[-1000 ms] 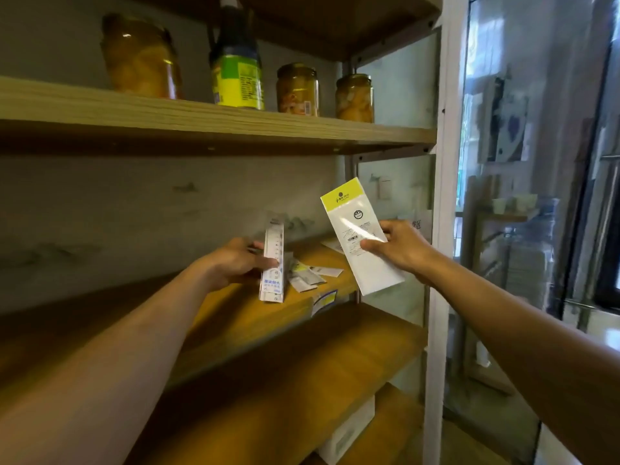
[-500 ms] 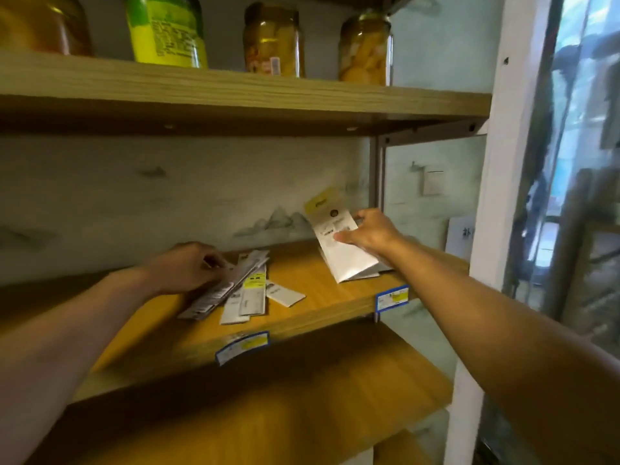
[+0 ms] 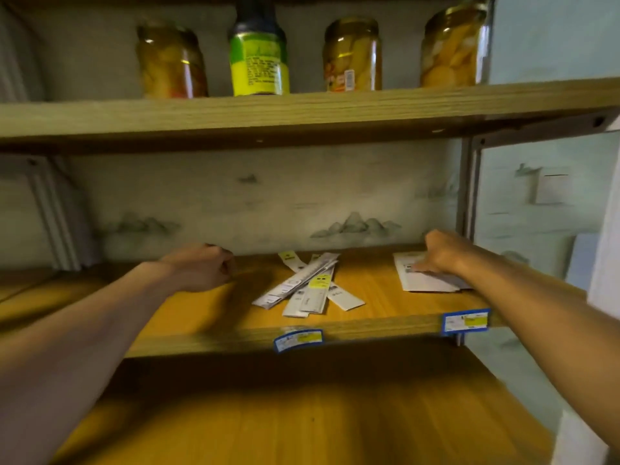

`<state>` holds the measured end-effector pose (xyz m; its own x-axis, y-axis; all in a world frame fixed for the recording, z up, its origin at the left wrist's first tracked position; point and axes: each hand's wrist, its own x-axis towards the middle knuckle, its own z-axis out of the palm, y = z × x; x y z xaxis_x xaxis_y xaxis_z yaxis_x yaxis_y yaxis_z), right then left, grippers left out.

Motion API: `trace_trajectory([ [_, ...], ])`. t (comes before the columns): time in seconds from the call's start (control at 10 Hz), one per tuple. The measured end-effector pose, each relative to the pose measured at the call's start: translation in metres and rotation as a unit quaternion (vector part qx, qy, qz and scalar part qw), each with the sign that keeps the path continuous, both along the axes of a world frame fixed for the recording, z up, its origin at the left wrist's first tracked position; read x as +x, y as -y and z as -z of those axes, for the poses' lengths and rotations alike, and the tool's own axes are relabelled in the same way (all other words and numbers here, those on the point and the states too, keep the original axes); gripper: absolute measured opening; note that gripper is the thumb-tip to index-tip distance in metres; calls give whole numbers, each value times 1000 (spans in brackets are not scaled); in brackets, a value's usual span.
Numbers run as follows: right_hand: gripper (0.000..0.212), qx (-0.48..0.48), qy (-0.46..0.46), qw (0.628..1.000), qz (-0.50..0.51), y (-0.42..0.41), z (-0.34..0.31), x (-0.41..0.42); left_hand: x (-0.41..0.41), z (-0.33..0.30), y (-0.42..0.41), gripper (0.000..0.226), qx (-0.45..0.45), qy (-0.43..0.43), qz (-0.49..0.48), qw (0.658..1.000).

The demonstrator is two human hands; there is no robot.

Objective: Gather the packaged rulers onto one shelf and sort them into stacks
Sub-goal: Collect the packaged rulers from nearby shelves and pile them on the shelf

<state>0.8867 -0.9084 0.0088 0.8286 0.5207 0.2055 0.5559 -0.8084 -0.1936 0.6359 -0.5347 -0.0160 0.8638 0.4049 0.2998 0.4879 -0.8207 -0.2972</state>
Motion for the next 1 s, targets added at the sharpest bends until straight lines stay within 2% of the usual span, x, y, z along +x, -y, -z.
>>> trace_trajectory([
  [0.1, 46, 13, 69, 996, -55, -23, -15, -20, -53, -38, 86, 17, -120, 0, -23, 992],
  [0.2, 51, 67, 51, 975, -204, -65, -18, -70, -91, -40, 92, 19, -112, 28, -39, 993],
  [0.3, 42, 50, 9, 933, -355, -114, -11, -128, -132, -34, 101, 18, -128, 60, -69, 988],
  [0.4, 37, 3, 18, 895, -446, -153, -14, -179, -174, -29, 107, 16, -148, 85, -82, 982],
  [0.7, 28, 30, -5, 820, -572, -237, -9, -349, -364, -22, 82, 13, -206, 113, -150, 960],
  [1.0, 37, -3, -22, 767, -641, -308, -18, -505, -553, -22, 9, 20, -140, 78, -269, 950],
])
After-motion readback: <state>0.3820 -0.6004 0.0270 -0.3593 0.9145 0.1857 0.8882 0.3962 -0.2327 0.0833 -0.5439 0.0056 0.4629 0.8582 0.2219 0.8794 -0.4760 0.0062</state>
